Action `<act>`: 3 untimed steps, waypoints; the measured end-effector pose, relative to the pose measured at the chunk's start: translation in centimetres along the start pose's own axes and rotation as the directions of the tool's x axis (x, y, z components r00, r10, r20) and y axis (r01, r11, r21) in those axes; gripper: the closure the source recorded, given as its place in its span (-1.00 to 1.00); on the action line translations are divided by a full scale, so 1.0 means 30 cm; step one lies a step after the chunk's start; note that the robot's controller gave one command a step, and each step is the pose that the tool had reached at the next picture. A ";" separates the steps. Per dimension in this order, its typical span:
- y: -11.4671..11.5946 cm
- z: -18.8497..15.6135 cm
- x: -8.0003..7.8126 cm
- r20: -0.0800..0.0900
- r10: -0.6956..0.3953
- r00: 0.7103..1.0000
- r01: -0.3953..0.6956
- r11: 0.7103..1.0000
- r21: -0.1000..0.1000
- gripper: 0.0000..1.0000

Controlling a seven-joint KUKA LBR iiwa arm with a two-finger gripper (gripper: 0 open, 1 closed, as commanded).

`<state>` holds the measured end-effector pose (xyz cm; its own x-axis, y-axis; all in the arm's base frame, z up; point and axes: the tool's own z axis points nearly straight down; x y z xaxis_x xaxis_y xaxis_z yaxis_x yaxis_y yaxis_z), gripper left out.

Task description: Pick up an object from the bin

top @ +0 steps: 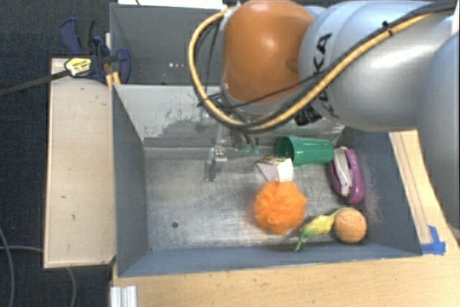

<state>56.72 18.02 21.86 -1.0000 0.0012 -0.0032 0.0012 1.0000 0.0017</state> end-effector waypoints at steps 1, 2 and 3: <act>-0.107 0.230 -0.032 0.004 -0.057 0.998 0.057 0.998 0.000 -1.00; -0.366 0.222 -0.051 -0.001 -0.120 0.993 0.120 0.993 0.001 -1.00; -0.418 0.231 -0.070 0.002 -0.084 0.996 0.084 0.996 0.003 -1.00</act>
Offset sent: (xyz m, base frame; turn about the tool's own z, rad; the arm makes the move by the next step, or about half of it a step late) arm 0.0183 -0.1354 -0.0586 -0.1353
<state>58.83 5.50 14.91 -0.9966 -0.0828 -0.0052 -0.0828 0.9966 -0.0020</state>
